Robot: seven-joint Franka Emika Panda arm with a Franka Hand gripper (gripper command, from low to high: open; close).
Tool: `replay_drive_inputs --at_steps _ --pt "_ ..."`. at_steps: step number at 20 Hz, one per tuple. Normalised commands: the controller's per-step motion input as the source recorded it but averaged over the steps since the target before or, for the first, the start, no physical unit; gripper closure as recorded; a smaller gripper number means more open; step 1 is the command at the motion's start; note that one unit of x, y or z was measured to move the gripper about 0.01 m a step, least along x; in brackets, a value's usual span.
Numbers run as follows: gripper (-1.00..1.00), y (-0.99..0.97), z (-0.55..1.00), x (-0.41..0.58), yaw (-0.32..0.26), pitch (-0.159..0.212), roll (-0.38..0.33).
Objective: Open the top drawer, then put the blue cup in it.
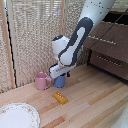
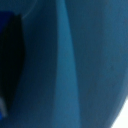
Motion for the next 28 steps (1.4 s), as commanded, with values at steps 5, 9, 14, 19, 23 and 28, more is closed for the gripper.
replay_drive_inputs --at_steps 5,9,14,19,23,28 --pt "1.0 0.07 0.0 0.0 0.013 0.001 -0.012" --pt "1.0 0.09 0.16 -0.029 -0.172 -0.058 -0.001" --pt "1.0 0.03 0.6 0.034 -0.348 -0.032 -0.042" --pt "1.0 0.03 0.85 0.191 -0.292 0.004 -0.072" --pt "1.0 0.0 0.82 0.157 -0.307 0.01 -0.054" --pt "1.0 0.0 0.82 0.155 -0.313 0.015 -0.067"
